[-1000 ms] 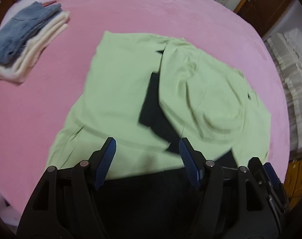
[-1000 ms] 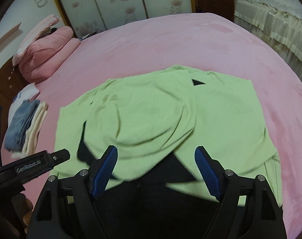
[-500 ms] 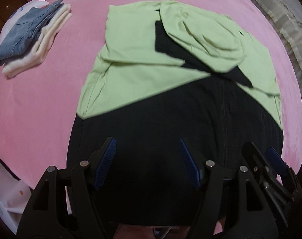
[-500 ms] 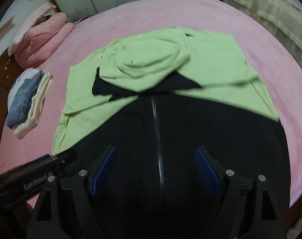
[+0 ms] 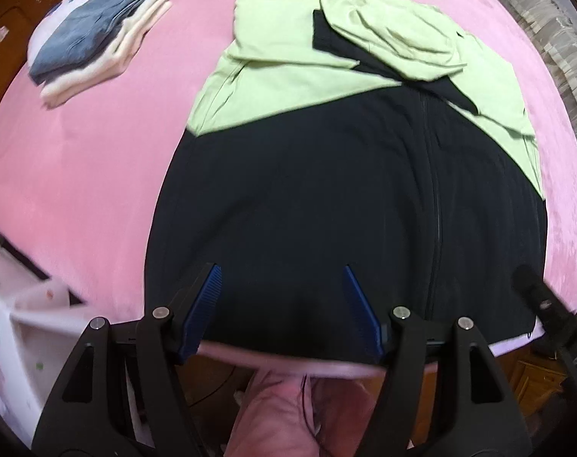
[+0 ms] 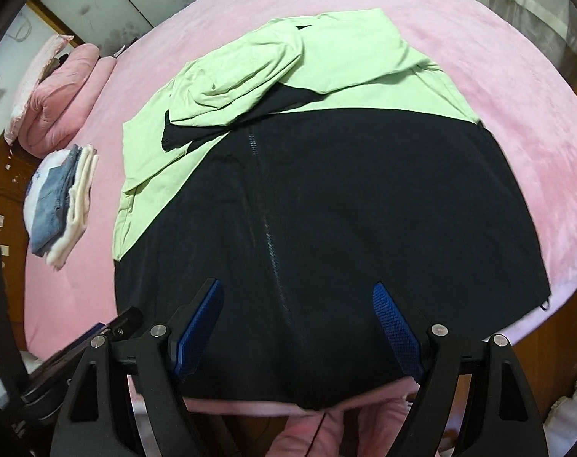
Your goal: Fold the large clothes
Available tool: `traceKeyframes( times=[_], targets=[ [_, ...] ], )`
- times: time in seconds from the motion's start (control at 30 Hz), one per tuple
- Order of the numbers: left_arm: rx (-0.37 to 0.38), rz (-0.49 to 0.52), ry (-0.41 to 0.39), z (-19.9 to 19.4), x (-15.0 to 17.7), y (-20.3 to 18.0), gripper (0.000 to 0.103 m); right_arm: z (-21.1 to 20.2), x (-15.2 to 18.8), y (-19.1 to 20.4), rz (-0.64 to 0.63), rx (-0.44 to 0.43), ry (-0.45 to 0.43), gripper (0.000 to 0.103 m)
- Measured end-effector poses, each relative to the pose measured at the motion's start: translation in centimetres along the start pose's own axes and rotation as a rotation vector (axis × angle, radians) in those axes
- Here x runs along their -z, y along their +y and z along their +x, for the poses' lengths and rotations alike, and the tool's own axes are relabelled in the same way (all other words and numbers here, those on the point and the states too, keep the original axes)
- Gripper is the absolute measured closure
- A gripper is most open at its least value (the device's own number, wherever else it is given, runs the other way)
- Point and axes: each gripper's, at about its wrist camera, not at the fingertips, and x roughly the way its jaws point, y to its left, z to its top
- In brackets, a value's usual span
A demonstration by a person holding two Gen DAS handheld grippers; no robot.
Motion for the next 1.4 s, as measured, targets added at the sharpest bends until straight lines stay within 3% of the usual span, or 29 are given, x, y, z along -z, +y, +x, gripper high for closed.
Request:
traceKeyframes(
  times=[0.17, 0.4, 0.57, 0.7, 0.83, 0.9, 1.03, 1.13, 1.27, 1.4],
  targets=[
    [0.035, -0.083, 0.053, -1.0, 3.6, 1.8, 0.040, -3.1, 1.3, -5.2, 0.062, -0.010, 0.036, 0.017],
    [0.102, -0.205, 0.123, -0.5, 7.7, 6.1, 0.035, -5.9, 3.1, -12.1, -0.013, 0.040, 0.032, 0.017],
    [0.129, -0.206, 0.117, -0.1, 9.5, 8.5, 0.034, -5.6, 4.5, -18.2, -0.038, 0.070, 0.075, 0.017],
    [0.207, -0.231, 0.100, 0.8, 9.6, 10.8, 0.032, -5.2, 4.7, -23.1, 0.019, 0.043, 0.104, 0.017],
    [0.242, -0.184, 0.094, 2.6, 8.6, 12.3, 0.032, -4.6, 4.0, -26.6, 0.074, 0.005, 0.110, 0.017],
    [0.240, -0.156, 0.093, 3.8, 8.0, 13.2, 0.032, -4.1, 3.6, -28.1, 0.084, -0.009, 0.091, 0.017],
    [0.165, -0.117, 0.146, 6.7, 7.3, 14.4, 0.032, -2.4, 3.1, -29.9, 0.081, 0.000, 0.095, 0.017],
    [0.155, -0.147, 0.162, 8.8, 6.9, 15.8, 0.032, 0.0, 2.6, -31.0, 0.103, 0.025, 0.157, 0.017],
    [0.202, -0.212, 0.188, 11.3, 6.5, 17.2, 0.032, 2.0, 2.0, -31.9, 0.183, -0.002, 0.156, 0.017],
    [0.237, -0.240, 0.196, 12.5, 6.0, 17.2, 0.032, 4.3, 1.4, -32.9, 0.233, 0.030, 0.166, 0.017]
  ],
)
